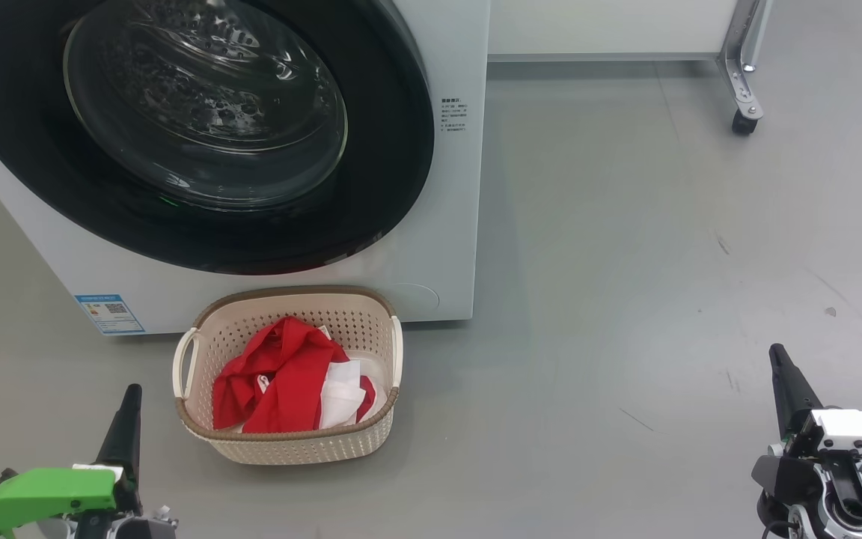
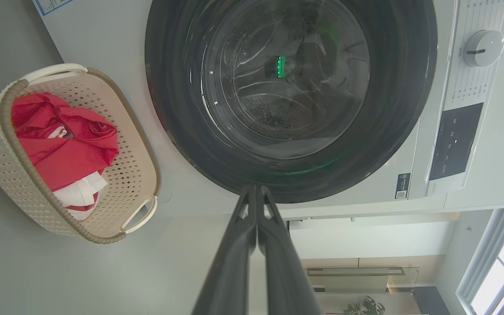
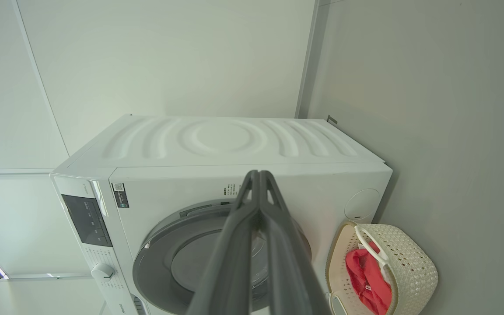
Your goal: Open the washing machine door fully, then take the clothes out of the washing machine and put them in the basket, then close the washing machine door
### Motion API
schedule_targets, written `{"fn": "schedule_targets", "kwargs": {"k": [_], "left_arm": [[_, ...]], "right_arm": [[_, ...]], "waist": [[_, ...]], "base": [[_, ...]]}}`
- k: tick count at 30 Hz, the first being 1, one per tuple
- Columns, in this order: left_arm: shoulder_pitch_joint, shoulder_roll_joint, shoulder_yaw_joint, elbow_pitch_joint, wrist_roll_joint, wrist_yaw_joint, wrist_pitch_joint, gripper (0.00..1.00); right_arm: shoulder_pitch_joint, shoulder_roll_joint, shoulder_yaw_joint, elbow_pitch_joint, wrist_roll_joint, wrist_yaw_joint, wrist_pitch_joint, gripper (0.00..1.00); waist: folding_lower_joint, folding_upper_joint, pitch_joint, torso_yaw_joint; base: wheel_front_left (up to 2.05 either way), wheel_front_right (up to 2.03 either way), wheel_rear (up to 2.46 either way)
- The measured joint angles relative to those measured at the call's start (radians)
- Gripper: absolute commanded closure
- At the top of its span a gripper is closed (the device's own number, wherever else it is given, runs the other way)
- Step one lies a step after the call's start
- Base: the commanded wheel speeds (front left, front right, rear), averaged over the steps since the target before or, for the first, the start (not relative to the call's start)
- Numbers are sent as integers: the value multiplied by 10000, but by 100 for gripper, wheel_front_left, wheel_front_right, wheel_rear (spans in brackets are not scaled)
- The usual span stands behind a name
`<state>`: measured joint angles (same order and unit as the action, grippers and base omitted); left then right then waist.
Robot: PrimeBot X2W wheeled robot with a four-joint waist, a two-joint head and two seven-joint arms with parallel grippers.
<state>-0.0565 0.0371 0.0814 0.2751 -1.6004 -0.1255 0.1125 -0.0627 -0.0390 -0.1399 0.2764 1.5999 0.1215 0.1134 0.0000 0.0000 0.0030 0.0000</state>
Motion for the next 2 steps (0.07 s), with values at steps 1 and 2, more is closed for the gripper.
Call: {"fn": "schedule_targets", "kwargs": {"k": [1, 2], "left_arm": [[0, 0, 0, 0, 0, 0, 0, 100], [0, 0, 0, 0, 0, 0, 0, 100]], "right_arm": [[0, 0, 0, 0, 0, 0, 0, 100], [0, 0, 0, 0, 0, 0, 0, 100]], "waist": [[0, 0, 0, 0], [0, 0, 0, 0]], "base": [[0, 0, 0], [0, 0, 0]]}}
